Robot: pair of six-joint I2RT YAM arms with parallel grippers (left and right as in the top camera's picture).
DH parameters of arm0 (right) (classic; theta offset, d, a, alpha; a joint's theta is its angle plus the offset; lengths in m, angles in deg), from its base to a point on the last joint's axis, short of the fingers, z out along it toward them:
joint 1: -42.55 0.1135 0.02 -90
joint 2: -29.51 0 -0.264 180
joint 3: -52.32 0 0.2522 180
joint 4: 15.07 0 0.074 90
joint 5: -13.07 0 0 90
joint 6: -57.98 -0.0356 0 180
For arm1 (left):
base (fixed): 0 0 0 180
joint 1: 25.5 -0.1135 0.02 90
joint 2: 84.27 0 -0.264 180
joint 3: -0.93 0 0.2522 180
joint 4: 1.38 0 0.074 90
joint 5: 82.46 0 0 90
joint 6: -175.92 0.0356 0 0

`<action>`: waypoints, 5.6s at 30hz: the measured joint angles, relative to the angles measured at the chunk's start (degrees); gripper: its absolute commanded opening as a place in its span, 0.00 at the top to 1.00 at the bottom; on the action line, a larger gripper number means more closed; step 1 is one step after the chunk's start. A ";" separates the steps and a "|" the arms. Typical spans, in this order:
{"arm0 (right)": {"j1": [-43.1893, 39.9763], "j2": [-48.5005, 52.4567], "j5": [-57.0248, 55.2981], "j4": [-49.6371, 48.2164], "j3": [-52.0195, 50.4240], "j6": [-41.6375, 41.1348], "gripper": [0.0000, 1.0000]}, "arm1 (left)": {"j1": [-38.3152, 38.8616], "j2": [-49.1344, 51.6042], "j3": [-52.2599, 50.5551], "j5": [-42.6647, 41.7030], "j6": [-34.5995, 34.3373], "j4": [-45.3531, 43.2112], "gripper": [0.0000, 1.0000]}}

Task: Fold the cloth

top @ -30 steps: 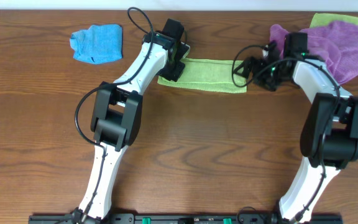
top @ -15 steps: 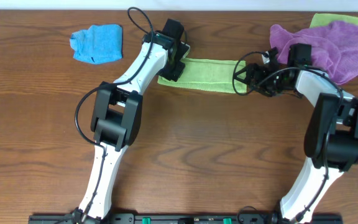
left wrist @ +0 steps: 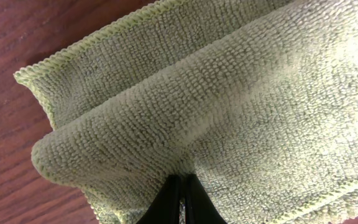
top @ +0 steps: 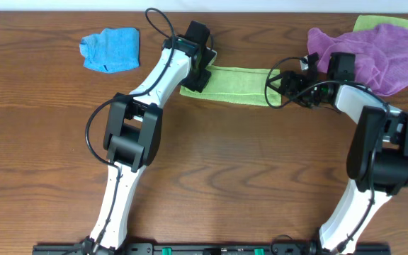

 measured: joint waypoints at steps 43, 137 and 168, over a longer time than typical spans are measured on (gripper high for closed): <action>4.20 6.03 -5.62 15.34 10.21 -2.82 0.99 | 0.00 0.00 0.00 -0.02 -0.24 -1.55 0.94; 30.05 7.32 -20.04 19.58 30.10 0.74 0.99 | -19.98 -23.19 0.20 -20.24 1.46 7.50 0.94; 31.04 10.23 -21.70 18.93 30.34 -2.51 0.01 | -19.89 -23.19 0.20 -21.51 1.79 7.34 0.94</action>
